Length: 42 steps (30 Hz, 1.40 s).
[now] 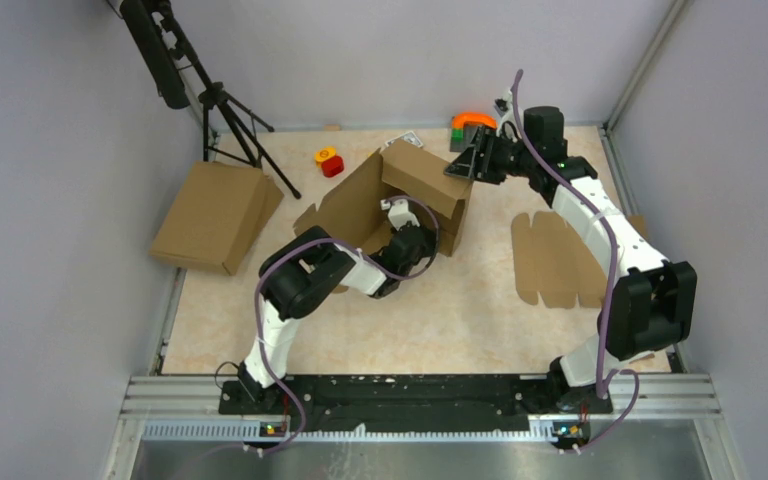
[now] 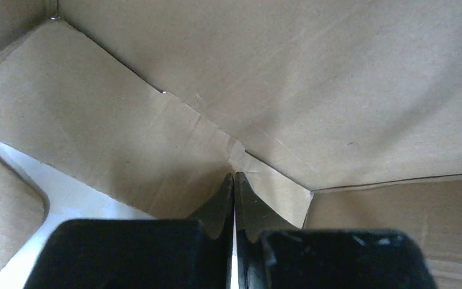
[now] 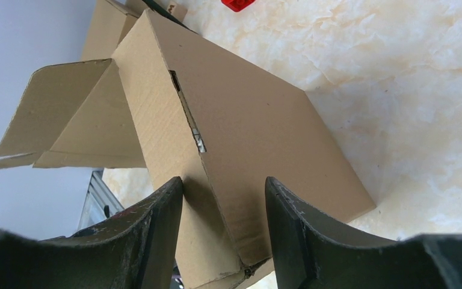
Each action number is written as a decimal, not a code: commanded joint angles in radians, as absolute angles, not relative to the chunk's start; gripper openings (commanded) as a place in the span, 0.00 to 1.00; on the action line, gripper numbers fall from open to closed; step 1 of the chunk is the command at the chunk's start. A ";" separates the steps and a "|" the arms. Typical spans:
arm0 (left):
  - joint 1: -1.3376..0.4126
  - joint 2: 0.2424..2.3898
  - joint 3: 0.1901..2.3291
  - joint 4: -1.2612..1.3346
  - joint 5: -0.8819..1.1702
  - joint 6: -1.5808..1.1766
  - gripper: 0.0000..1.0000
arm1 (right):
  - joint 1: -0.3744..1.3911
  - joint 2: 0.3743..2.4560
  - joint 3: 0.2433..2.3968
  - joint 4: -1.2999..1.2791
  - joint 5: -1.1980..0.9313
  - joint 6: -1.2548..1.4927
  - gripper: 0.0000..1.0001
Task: Fold the paper box
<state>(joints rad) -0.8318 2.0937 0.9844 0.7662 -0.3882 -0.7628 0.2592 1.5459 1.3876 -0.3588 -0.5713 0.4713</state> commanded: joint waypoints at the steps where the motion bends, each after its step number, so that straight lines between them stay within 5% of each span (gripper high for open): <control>1: -0.824 2.142 1.005 0.765 -0.415 -0.860 0.00 | 0.267 1.546 1.392 -0.343 -0.578 0.453 0.52; 9: -0.826 2.098 0.973 0.739 -0.443 -0.808 0.00 | 0.268 1.543 1.389 -0.347 -0.574 0.452 0.51; 19: -0.884 1.858 0.985 0.292 -0.551 -0.631 0.00 | 0.268 1.553 1.409 -0.377 -0.523 0.442 0.50; 33: -1.108 1.452 1.045 -0.493 -0.632 -0.551 0.23 | 0.251 1.584 1.444 -0.368 -0.523 0.453 0.49; 42: -1.091 0.973 0.999 -0.783 -0.664 -0.587 0.60 | 0.234 1.586 1.470 -0.353 -0.548 0.475 0.64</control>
